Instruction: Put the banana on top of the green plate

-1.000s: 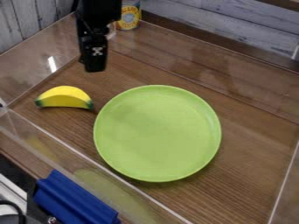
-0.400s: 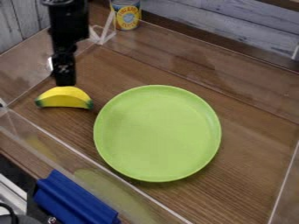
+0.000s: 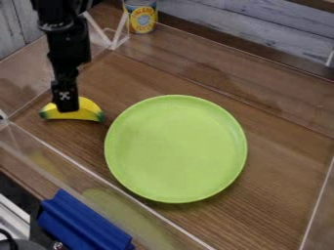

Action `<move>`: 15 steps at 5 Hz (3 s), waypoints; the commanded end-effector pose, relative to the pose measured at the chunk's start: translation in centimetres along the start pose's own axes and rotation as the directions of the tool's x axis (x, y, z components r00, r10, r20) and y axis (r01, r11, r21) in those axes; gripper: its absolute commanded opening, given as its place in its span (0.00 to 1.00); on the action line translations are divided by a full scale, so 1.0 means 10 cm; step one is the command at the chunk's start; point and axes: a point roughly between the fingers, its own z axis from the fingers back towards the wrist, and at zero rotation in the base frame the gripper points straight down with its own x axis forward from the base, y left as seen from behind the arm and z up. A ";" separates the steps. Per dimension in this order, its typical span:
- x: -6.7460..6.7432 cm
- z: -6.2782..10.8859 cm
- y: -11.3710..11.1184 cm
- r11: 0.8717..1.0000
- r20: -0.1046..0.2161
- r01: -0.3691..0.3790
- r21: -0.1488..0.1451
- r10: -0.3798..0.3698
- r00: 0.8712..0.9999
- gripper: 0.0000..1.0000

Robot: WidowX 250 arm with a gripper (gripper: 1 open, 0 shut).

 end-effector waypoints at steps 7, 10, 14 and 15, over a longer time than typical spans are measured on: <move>-0.05 -0.36 0.11 0.995 0.057 -0.091 -0.047 0.094 0.994 1.00; -0.05 -0.37 0.10 0.990 0.067 -0.118 -0.078 0.123 0.990 1.00; 0.08 0.10 -0.05 0.982 0.065 -0.173 -0.077 0.178 0.982 0.00; 0.16 0.25 -0.15 0.980 0.072 -0.185 -0.075 0.190 0.979 0.00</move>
